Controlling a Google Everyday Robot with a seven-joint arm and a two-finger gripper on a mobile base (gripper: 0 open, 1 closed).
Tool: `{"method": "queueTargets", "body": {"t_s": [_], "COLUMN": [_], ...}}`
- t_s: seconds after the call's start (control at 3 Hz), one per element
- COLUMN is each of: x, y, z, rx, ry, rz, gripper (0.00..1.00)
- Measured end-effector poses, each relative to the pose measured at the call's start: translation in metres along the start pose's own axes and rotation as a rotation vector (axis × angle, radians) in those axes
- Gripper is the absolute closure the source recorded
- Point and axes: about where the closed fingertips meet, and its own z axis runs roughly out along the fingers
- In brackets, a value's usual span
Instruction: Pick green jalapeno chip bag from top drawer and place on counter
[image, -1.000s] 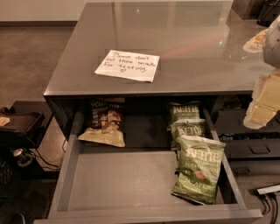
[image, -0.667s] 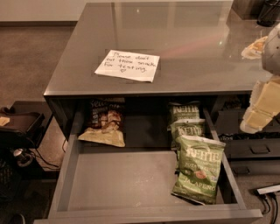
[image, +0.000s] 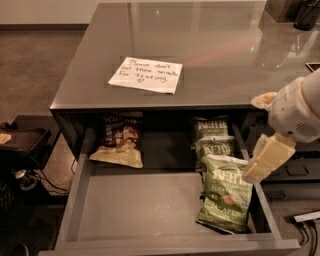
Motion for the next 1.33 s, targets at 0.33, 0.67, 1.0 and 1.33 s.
{"method": "queueTargets", "body": {"t_s": [0.33, 0.67, 1.0, 1.33], "x": [0.004, 0.011, 0.03, 0.03], "y": [0.01, 0.02, 0.035, 0.035], "z": [0.049, 0.099, 0.154, 0.154], "rx": [-0.001, -0.003, -0.053, -0.052], "ry": [-0.051, -0.069, -0.036, -0.036], "rz": [0.009, 0.0, 0.004, 0.003], "gripper": [0.0, 0.0, 0.0, 0.0]}}
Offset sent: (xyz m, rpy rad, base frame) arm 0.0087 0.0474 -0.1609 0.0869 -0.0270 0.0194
